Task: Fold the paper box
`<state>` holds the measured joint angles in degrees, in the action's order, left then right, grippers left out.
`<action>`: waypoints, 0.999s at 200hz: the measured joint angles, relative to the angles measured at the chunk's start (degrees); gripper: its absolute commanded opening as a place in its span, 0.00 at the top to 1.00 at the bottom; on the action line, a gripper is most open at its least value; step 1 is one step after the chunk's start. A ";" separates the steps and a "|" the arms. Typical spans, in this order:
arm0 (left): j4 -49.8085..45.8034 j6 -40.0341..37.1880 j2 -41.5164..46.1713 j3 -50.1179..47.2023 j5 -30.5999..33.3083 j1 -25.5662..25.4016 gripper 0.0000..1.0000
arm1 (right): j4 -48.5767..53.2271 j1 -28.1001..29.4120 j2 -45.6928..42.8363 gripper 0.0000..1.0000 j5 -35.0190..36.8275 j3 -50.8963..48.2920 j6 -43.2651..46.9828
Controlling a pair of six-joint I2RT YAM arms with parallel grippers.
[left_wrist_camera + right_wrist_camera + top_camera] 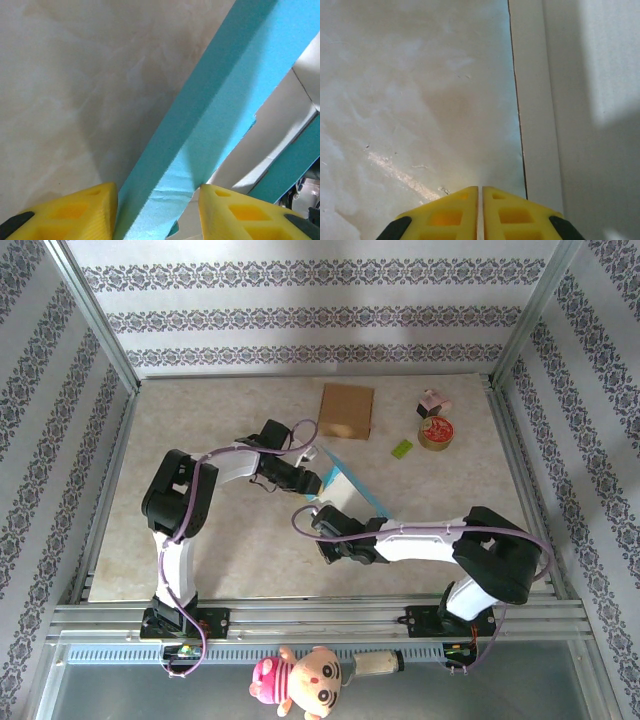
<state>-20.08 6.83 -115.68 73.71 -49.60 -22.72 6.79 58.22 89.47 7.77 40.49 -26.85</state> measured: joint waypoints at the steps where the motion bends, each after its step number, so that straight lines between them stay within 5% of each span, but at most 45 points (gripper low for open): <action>1: 0.04 0.02 0.00 -0.02 -0.02 0.00 0.58 | 0.00 0.00 0.00 0.80 -0.02 0.00 0.00; 22: 2.40 0.48 0.96 -2.10 -0.09 0.20 0.61 | 1.14 -0.33 -0.17 0.55 -1.11 0.92 0.17; 52: 2.56 0.55 3.89 -4.76 2.32 0.24 0.65 | 4.74 -0.35 -5.62 0.41 -3.72 3.02 -0.42; 83: 2.73 0.83 8.63 -5.57 6.88 0.33 0.41 | 8.00 -2.19 -18.16 0.22 -4.07 6.84 1.40; 101: 4.33 2.32 15.26 -9.07 11.06 0.35 0.39 | 9.07 -6.56 -23.17 0.17 -3.02 9.70 7.28; 140: 6.34 9.11 39.58 -22.56 26.84 2.45 0.35 | 10.95 -18.49 -20.50 0.21 -6.84 14.10 35.34; 200: 2.93 17.97 70.51 -36.61 39.89 3.02 0.26 | 23.17 -19.41 3.85 0.23 -10.91 29.18 92.59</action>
<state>-17.15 24.80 -45.17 37.10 -9.72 -19.70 29.95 38.81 93.32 -3.14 69.67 65.73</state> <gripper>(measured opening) 0.729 0.771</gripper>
